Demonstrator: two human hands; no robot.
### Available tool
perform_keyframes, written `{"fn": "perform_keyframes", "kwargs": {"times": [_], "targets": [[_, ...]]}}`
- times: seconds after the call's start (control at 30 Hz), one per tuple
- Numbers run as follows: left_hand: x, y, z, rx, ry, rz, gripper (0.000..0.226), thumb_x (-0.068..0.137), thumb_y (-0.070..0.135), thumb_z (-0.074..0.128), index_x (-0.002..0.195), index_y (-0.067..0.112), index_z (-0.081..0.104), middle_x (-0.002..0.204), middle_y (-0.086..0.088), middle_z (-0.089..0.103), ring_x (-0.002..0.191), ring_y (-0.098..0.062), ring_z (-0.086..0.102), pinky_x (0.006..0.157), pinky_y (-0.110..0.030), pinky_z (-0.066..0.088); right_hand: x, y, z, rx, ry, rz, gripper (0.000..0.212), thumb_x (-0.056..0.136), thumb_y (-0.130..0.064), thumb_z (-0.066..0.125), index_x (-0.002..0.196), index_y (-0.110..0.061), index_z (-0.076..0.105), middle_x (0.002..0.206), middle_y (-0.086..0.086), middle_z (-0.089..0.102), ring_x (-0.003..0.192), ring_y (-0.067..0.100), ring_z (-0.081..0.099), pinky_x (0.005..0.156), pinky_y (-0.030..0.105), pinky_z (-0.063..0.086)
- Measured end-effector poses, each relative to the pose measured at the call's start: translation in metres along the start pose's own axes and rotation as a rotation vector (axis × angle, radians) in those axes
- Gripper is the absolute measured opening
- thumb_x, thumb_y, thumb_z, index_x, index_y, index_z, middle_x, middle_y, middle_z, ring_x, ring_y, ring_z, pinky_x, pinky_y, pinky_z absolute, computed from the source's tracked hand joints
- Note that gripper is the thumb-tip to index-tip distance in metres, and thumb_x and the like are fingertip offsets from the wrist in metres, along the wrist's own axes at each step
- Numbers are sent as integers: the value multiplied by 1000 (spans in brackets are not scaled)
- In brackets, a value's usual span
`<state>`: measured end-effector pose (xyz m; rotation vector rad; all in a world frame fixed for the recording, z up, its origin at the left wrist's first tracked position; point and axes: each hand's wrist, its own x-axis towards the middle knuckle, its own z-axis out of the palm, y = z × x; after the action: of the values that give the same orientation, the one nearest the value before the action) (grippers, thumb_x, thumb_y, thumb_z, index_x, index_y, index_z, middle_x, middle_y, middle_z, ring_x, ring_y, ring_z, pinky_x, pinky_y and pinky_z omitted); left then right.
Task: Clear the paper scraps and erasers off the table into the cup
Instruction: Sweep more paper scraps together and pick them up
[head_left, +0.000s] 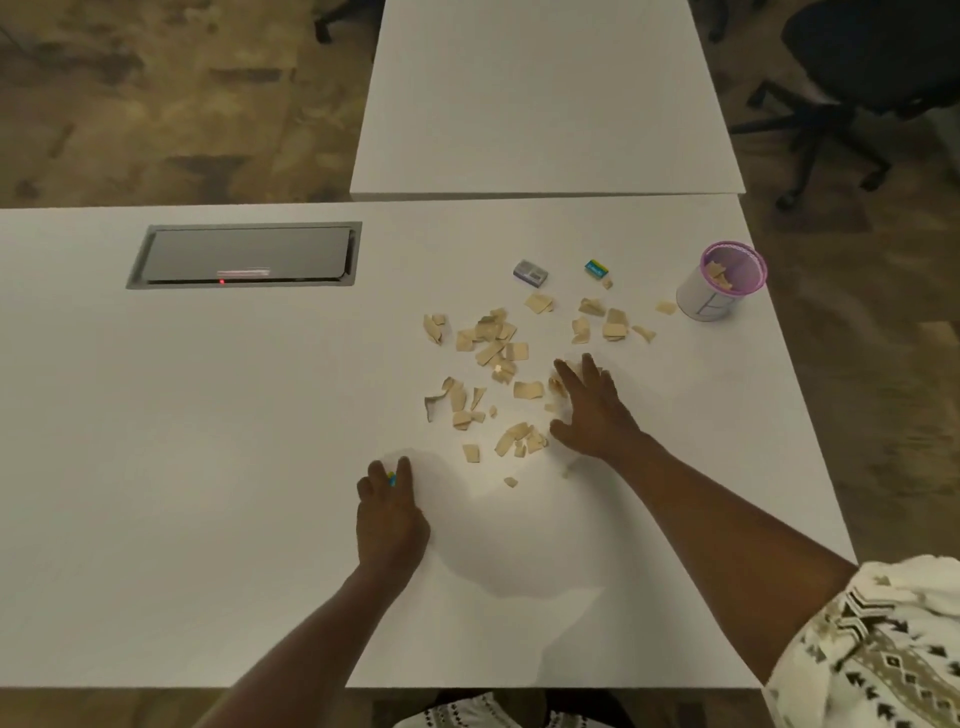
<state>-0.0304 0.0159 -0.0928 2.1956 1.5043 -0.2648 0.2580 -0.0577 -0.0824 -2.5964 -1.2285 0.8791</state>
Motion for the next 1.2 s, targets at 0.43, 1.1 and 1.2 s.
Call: {"fn": "perform_keyframes", "kwargs": {"times": [0.43,1.1,1.2], "targets": [[31,51,-6,35,95,314,32,91,8,47,121,9,58,110,-15,54,91,-34,54,67,-40,52,-11,-30,37,-234,-122,-167,84,92,-42,62,157,-36,9,167,11,0,152,45,-1,113,51,34],[54,74,-8,44,19,413,28,99,13,42,125,8,51,121,-13,51,98,-32,56,75,-43,54,-24,-21,34,-269,179,-258,28,97,-3,40,117,-15,55,119,6,55,105,25,53,71,31,44],[54,79,-11,-6,40,411,24,96,7,44,118,5,54,110,-13,56,89,-32,57,69,-42,52,-24,-17,27,50,278,-146,16,96,-5,50,105,-9,63,103,9,62,91,26,58,70,32,46]]}}
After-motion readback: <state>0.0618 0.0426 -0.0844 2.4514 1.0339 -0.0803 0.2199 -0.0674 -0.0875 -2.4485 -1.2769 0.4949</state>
